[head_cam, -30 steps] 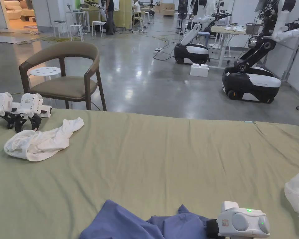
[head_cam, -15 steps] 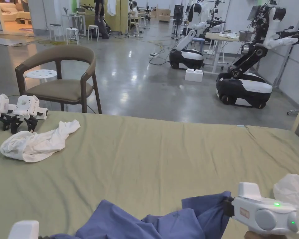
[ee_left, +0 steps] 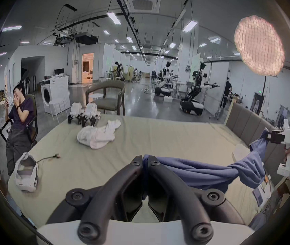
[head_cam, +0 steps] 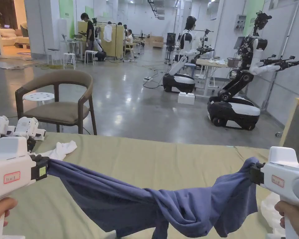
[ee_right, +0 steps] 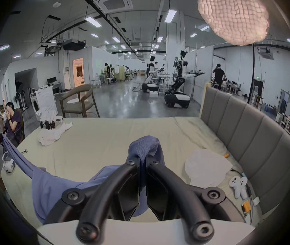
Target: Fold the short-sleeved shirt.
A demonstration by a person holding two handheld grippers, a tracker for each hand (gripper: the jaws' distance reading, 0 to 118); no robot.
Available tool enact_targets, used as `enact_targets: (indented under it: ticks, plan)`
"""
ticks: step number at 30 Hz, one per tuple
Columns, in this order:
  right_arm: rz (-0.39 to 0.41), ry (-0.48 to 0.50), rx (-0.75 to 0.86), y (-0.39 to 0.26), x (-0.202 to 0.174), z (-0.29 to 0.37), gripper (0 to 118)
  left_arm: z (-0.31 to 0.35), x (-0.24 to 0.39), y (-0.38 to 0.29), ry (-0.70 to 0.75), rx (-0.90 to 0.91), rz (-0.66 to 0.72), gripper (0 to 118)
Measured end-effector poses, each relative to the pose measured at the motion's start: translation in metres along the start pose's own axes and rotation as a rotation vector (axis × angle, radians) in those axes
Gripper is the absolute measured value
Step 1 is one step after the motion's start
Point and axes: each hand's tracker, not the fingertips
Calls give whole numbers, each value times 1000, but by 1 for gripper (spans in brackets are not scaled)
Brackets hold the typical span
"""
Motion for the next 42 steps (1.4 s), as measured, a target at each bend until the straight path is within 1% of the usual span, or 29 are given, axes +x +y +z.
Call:
enact_targets:
  ticks: [5,12,16,21,24,28,31,35,39,42]
  plan:
    - [-9,3,74,30,-1,21,3,-1,7,37,-12,51,-19,0]
    - [9,-30,145,61,-11,23,3,-25,9,76,21,76,-35,0]
    - [35,-69,174,76,-15,10,3,-42,8,92,36,80,-42,0]
    - [38,-99,196,81,-18,-16,3,-63,10,98,62,91,-69,0]
    - [22,-99,179,71,-20,-31,3,-77,7,88,72,81,-75,0]
    - [14,-94,119,37,-18,-52,3,-88,1,51,85,27,-89,0]
    - [28,-97,56,-3,-19,-62,3,-92,-4,5,89,-28,-100,0]
    - [50,-93,-43,-76,-22,-69,3,-88,-11,-75,98,-132,-82,0]
    - [59,-89,-153,-156,-25,-71,3,-75,-13,-158,99,-245,-93,0]
    - [42,-87,-203,-205,-28,-63,4,-59,-13,-208,93,-306,-85,0]
